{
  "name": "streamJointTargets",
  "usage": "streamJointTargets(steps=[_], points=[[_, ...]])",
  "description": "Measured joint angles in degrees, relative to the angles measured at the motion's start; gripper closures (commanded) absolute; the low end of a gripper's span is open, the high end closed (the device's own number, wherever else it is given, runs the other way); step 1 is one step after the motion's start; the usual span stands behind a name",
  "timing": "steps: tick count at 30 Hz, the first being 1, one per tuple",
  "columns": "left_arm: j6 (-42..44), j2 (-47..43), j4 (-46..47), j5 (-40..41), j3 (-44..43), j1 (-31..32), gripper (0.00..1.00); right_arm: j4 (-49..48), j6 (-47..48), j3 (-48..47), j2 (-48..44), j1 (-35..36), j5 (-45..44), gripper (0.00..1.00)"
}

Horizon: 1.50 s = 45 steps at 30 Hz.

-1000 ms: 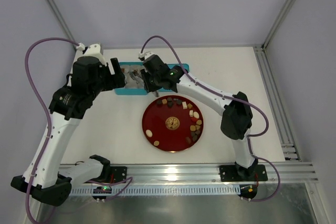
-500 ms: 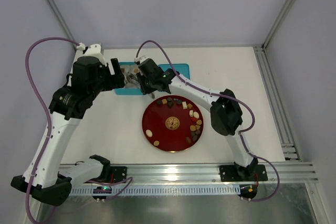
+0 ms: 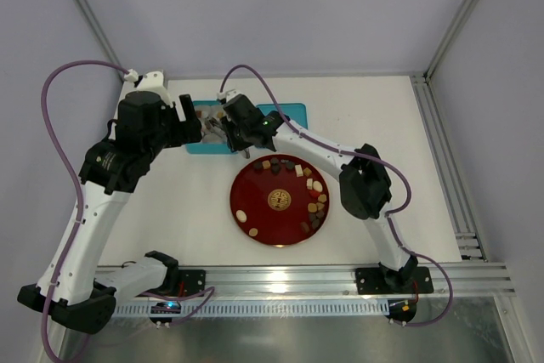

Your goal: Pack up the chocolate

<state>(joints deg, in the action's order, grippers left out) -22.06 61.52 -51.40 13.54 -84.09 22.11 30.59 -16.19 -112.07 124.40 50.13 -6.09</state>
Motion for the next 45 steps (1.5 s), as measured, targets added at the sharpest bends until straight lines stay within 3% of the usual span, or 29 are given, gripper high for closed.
streamJointTargets(steps=[45], points=[[-0.02,-0.02,0.02,-0.02,0.02,0.00,0.18,0.00,0.04,0.00,0.15,0.00,-1.27,0.64]])
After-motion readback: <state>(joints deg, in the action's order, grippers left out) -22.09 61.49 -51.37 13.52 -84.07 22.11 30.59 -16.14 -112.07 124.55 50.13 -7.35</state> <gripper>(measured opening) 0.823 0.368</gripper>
